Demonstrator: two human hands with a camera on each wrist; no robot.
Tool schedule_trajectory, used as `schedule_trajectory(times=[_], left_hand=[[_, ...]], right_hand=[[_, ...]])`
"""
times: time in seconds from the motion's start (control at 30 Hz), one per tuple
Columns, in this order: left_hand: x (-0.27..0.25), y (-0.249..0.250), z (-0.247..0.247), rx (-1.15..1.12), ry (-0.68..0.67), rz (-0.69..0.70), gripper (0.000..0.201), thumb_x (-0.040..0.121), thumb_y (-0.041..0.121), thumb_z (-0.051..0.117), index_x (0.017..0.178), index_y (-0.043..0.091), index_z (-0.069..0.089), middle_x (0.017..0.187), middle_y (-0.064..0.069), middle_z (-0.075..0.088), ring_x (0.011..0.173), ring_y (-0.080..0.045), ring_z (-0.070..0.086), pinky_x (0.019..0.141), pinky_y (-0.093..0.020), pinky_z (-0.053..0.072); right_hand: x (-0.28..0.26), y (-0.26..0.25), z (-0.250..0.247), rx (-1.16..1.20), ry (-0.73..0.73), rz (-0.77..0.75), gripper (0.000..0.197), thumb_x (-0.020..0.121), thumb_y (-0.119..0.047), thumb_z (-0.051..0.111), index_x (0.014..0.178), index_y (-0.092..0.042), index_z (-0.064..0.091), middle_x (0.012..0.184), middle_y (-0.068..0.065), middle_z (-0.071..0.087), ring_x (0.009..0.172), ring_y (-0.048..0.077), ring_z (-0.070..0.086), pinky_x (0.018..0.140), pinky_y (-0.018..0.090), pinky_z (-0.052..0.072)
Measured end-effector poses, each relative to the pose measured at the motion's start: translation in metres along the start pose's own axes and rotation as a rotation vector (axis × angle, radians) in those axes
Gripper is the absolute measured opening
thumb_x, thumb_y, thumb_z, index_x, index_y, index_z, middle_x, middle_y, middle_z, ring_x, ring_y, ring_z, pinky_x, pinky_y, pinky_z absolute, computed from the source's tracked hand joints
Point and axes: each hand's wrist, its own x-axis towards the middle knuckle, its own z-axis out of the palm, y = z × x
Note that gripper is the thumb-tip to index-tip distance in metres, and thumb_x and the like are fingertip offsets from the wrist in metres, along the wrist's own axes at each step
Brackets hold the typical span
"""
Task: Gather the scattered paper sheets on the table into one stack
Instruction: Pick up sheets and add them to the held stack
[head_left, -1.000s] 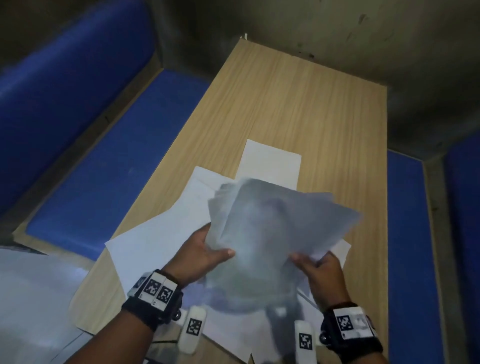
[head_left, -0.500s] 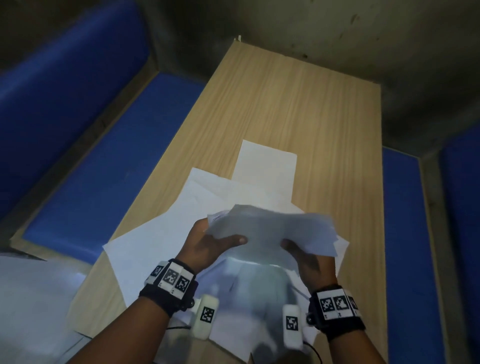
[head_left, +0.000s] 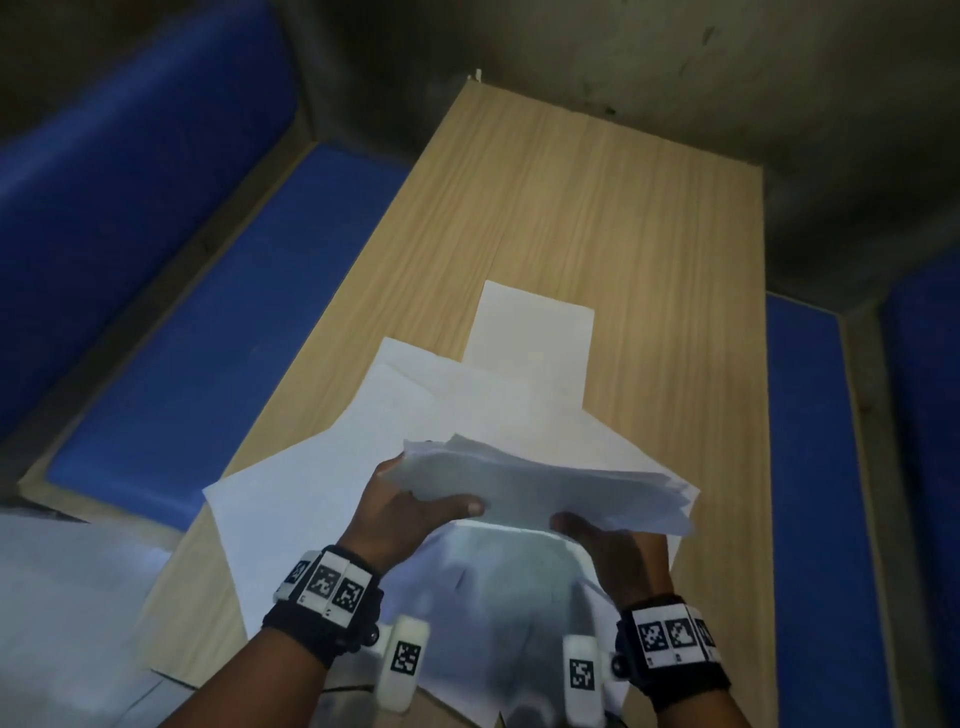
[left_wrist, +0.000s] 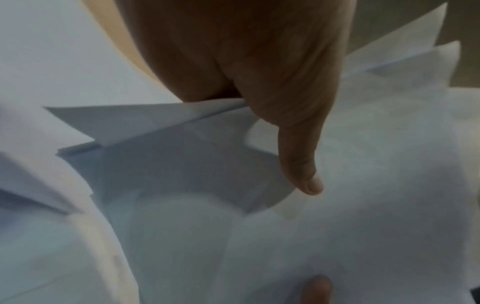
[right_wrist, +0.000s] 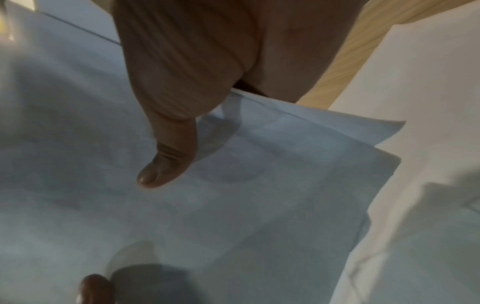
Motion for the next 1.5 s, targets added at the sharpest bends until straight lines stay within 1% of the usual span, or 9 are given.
schedule_trajectory(times=[0.1, 0.3, 0.4, 0.5, 0.83, 1.03, 1.27, 1.4, 1.5], left_hand=[[-0.002, -0.002, -0.002, -0.035, 0.016, 0.0, 0.047, 0.059, 0.015, 0.095, 0.1, 0.027, 0.078, 0.101, -0.005, 0.079, 0.1, -0.025, 0.074, 0.09, -0.051, 0.057], [-0.001, 0.003, -0.001, -0.035, 0.094, 0.069, 0.061, 0.05, 0.031, 0.095, 0.106, 0.021, 0.075, 0.101, 0.001, 0.079, 0.098, -0.016, 0.074, 0.086, -0.042, 0.06], [-0.003, 0.013, 0.007, -0.053, 0.169, 0.159, 0.053, 0.052, 0.039, 0.09, 0.098, 0.02, 0.072, 0.092, 0.01, 0.078, 0.088, -0.007, 0.073, 0.076, -0.029, 0.058], [-0.005, 0.022, 0.014, -0.16, 0.22, 0.239, 0.054, 0.057, 0.053, 0.085, 0.096, 0.019, 0.068, 0.087, 0.011, 0.076, 0.082, -0.005, 0.071, 0.07, -0.025, 0.056], [-0.015, 0.064, 0.028, -0.135, 0.473, 0.436, 0.064, 0.085, 0.068, 0.053, 0.081, 0.005, 0.061, 0.076, -0.012, 0.062, 0.075, -0.03, 0.058, 0.068, -0.031, 0.046], [-0.012, 0.05, 0.034, -0.067, 0.484, 0.306, 0.008, 0.09, 0.014, 0.069, 0.086, 0.014, 0.062, 0.08, 0.005, 0.064, 0.073, -0.004, 0.059, 0.068, -0.009, 0.043], [-0.011, -0.009, 0.016, -0.154, 0.158, 0.143, 0.084, 0.046, 0.022, 0.091, 0.123, 0.027, 0.057, 0.109, -0.007, 0.062, 0.091, -0.015, 0.064, 0.072, -0.026, 0.054], [-0.006, -0.04, 0.01, -0.042, 0.059, 0.089, 0.053, 0.055, 0.027, 0.095, 0.101, 0.026, 0.071, 0.087, 0.003, 0.068, 0.076, -0.015, 0.064, 0.068, -0.026, 0.05], [-0.011, -0.046, -0.001, 0.147, 0.065, 0.248, 0.024, 0.063, 0.033, 0.089, 0.082, 0.024, 0.076, 0.079, 0.0, 0.066, 0.07, -0.014, 0.063, 0.065, -0.026, 0.049]], right_hand=[[0.0, 0.006, 0.002, 0.087, -0.054, 0.028, 0.041, 0.061, 0.003, 0.088, 0.087, -0.023, 0.069, 0.078, -0.018, 0.076, 0.079, 0.004, 0.072, 0.072, 0.021, 0.054], [0.005, 0.001, -0.004, 0.195, -0.047, -0.138, 0.047, 0.064, 0.015, 0.079, 0.101, -0.013, 0.068, 0.088, -0.002, 0.077, 0.088, 0.01, 0.072, 0.076, 0.027, 0.057], [-0.001, -0.02, 0.003, 0.31, 0.084, -0.188, 0.039, 0.059, -0.022, 0.08, 0.093, -0.011, 0.064, 0.085, -0.009, 0.066, 0.073, -0.006, 0.065, 0.066, 0.008, 0.051], [0.0, -0.032, 0.005, 0.471, 0.172, -0.279, 0.085, 0.058, -0.074, 0.073, 0.093, 0.002, 0.059, 0.086, 0.003, 0.064, 0.08, 0.019, 0.061, 0.073, 0.028, 0.052], [-0.009, -0.048, 0.009, 0.489, 0.156, -0.387, 0.074, 0.068, -0.078, 0.06, 0.084, -0.006, 0.057, 0.073, -0.01, 0.064, 0.069, 0.009, 0.06, 0.061, 0.02, 0.05], [-0.009, -0.039, 0.01, 0.422, 0.154, -0.389, 0.044, 0.078, -0.047, 0.055, 0.083, -0.003, 0.056, 0.07, -0.011, 0.062, 0.067, 0.006, 0.058, 0.061, 0.017, 0.047], [-0.008, 0.009, 0.007, 0.229, -0.109, -0.227, 0.043, 0.065, -0.02, 0.086, 0.101, -0.02, 0.064, 0.097, -0.003, 0.07, 0.094, 0.014, 0.067, 0.08, 0.026, 0.056], [-0.01, 0.029, 0.015, -0.094, -0.026, -0.14, 0.03, 0.064, -0.042, 0.081, 0.081, -0.032, 0.058, 0.082, -0.001, 0.066, 0.075, 0.01, 0.061, 0.071, 0.026, 0.05], [-0.009, 0.024, 0.016, -0.104, -0.018, -0.266, 0.018, 0.069, -0.012, 0.067, 0.067, -0.022, 0.053, 0.063, -0.008, 0.058, 0.053, 0.004, 0.05, 0.052, 0.016, 0.037]])
